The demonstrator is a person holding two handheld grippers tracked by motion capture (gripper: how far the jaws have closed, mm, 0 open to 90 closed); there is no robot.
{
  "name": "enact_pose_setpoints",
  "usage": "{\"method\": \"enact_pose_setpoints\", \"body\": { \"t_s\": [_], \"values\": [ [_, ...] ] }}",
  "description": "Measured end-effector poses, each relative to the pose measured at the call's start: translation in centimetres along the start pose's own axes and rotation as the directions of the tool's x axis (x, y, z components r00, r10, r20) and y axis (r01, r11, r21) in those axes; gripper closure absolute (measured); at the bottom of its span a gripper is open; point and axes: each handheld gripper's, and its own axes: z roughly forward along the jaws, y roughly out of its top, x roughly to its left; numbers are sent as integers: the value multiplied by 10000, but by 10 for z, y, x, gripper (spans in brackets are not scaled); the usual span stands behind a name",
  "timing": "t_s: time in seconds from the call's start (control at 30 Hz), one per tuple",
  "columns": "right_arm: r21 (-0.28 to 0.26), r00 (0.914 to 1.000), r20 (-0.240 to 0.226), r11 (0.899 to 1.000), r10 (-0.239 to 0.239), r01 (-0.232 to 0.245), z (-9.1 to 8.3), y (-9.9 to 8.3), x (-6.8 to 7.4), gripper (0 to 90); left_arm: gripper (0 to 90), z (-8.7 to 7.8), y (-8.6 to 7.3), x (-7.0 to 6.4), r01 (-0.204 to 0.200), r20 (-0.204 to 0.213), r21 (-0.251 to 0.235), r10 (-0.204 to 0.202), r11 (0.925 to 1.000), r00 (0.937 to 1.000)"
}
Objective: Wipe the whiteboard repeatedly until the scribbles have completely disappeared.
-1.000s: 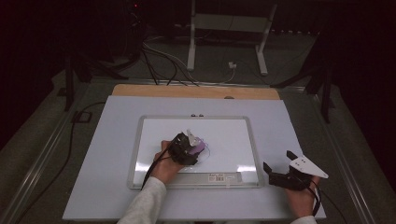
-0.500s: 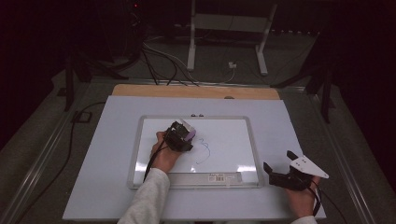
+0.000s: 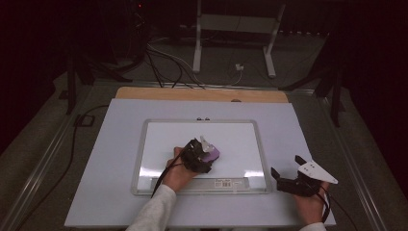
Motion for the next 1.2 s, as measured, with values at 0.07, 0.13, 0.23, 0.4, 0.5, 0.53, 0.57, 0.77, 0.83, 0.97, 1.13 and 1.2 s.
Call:
{"method": "enact_pose_setpoints", "body": {
  "t_s": [0.07,0.13,0.23,0.4,0.5,0.53,0.57,0.77,0.83,0.97,1.13,1.2],
  "values": [
    [14,10000,-14,10000,-24,24,0,0,0,1,415,-1,0,-6,-204,-1,-26,204,9998,9998],
    [5,10000,-25,10000,-39,39,0,0,1,0,415,-1,1,-6,-240,-17,-22,240,9997,9997],
    [1,10000,2,10000,-49,49,0,0,1,0,415,2,3,-2,-283,-631,48,285,9996,9976],
    [-36,10000,30,10000,-1,1,-2,0,0,1,415,9,5,23,356,-1813,287,-298,9990,9830],
    [-29,10000,35,10000,12,-12,-2,0,-1,1,415,11,6,35,741,-2251,368,-639,9966,9722],
    [-27,10000,36,10000,12,-12,-2,0,-1,1,414,12,6,39,894,-2341,354,-787,9954,9690],
    [-29,10000,34,10000,12,-12,-2,0,-1,1,414,13,7,42,1033,-2359,379,-916,9939,9675],
    [11,10000,17,10000,-33,33,0,0,0,1,413,16,10,45,1218,-2378,443,-1080,9916,9653],
    [16,10000,13,10000,-42,42,0,0,0,1,414,16,10,46,1360,-2220,407,-1237,9899,9672],
    [27,10000,4,10000,-42,42,0,0,1,1,414,17,13,45,1306,-1884,363,-1216,9908,9745],
    [40,10000,-1,10000,-80,80,0,0,1,1,414,19,19,30,774,-1310,335,-724,9964,9887],
    [31,10000,0,10000,-85,85,0,0,1,0,414,19,20,21,524,-1097,320,-486,9981,9928]
  ]
}}
